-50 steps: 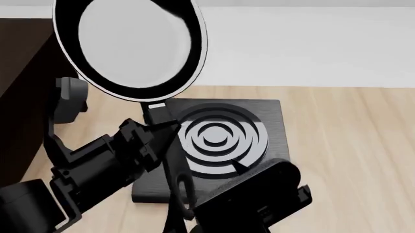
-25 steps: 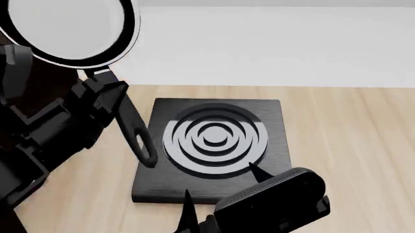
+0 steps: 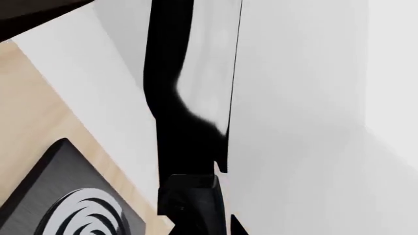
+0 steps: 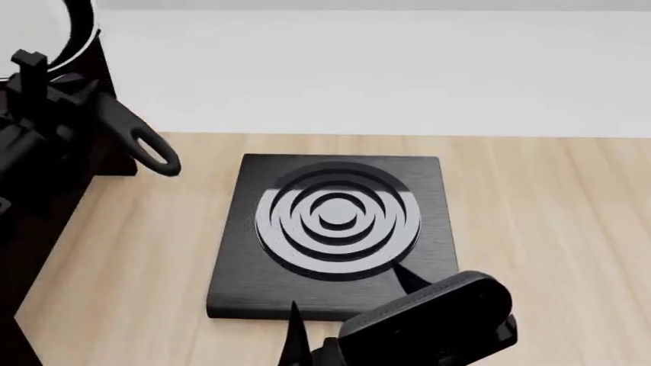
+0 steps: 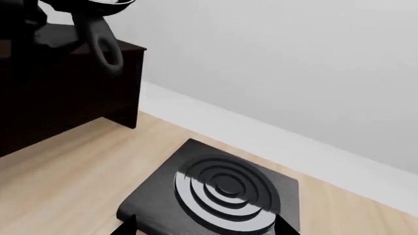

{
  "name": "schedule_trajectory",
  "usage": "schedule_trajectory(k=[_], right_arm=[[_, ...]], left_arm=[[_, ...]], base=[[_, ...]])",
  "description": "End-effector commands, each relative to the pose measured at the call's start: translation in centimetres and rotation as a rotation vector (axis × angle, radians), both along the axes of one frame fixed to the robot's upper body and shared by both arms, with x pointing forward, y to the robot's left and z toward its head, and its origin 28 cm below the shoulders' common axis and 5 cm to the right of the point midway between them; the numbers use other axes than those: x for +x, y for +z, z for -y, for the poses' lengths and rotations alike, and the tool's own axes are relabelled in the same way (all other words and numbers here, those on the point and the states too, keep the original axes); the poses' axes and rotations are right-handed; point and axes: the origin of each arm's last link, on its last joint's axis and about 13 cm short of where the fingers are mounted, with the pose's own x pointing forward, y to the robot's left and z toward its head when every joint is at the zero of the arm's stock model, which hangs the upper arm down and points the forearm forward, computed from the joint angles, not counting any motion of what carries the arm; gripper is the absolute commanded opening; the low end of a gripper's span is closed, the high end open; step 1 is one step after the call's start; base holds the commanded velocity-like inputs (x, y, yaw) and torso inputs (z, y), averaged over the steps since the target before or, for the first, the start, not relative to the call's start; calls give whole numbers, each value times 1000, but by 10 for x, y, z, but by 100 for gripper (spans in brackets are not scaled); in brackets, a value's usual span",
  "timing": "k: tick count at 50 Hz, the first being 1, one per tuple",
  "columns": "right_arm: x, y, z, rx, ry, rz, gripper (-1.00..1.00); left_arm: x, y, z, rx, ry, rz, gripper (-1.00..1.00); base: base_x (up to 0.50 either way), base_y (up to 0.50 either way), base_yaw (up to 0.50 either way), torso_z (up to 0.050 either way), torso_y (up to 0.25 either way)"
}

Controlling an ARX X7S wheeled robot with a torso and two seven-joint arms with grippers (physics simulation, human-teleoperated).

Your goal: Put the frying pan on the cabinet shelf.

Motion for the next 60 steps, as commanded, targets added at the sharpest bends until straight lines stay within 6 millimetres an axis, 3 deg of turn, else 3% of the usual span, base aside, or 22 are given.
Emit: schedule_trajectory(k=[1, 10, 57, 58, 60], right_arm=[[4, -6, 0, 8, -11, 9, 100], [2, -12, -1, 8, -6, -5, 100], [-1, -21, -3, 10, -7, -38, 100], [-1, -21, -3, 10, -8, -38, 100], [-1, -21, -3, 10, -8, -39, 100]], left_arm=[[8, 13, -18, -189, 19, 70, -100], [10, 6, -28, -341, 45, 70, -100], [-5, -41, -46, -341, 146, 5, -100], [-5, -42, -45, -332, 148, 4, 100], [-6, -42, -45, -343, 143, 4, 100]], base=[[0, 0, 0, 0, 10], [0, 0, 0, 1, 1], [0, 0, 0, 0, 2], [0, 0, 3, 0, 0], [0, 0, 0, 0, 0]])
